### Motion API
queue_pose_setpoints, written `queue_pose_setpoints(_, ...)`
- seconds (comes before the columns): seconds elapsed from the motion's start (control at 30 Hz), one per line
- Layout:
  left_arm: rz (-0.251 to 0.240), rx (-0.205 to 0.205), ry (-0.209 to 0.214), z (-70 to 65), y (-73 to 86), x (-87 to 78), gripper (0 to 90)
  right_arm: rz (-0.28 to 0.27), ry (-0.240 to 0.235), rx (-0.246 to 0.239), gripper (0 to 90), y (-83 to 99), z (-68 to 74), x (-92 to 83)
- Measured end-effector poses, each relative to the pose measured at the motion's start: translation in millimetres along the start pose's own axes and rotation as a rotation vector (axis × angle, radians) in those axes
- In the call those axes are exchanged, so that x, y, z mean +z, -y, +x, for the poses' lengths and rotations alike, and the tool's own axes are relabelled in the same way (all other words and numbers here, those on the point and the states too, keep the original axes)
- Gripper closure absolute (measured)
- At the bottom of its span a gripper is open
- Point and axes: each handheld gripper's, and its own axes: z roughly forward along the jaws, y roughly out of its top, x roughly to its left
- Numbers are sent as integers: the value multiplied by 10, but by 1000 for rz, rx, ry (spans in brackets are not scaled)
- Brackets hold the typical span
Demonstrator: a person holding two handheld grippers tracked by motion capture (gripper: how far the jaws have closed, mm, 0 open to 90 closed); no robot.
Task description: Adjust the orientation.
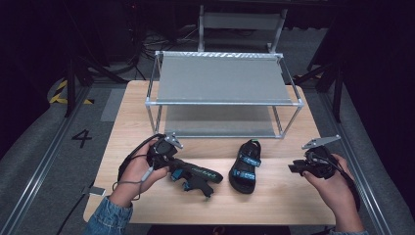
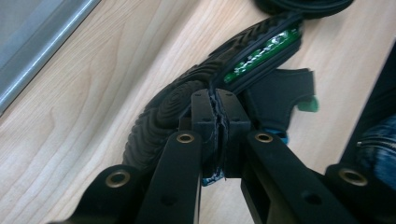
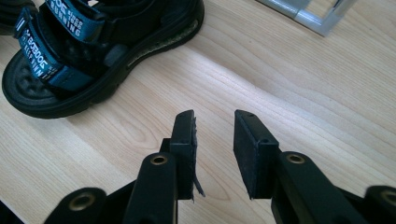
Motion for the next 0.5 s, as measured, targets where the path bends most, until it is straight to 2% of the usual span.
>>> queue_pose_setpoints(0.07,10,-3,-21,0,-2,36,876,-1,-1,-2,697,-2,7,0)
queue_pose_setpoints(0.13,-6,-11,-46,4,-7,52,891,-7,0,-11,690,-4,16,-2)
queue_pose_setpoints(0.3,-15,-32,-48,17,-35,47,889,-13,-1,-12,683,-5,20,-24)
queue_pose_setpoints(0.5,-56,-36,-60,56,-92,53,863,-23,-1,4,678,26,-10,-78)
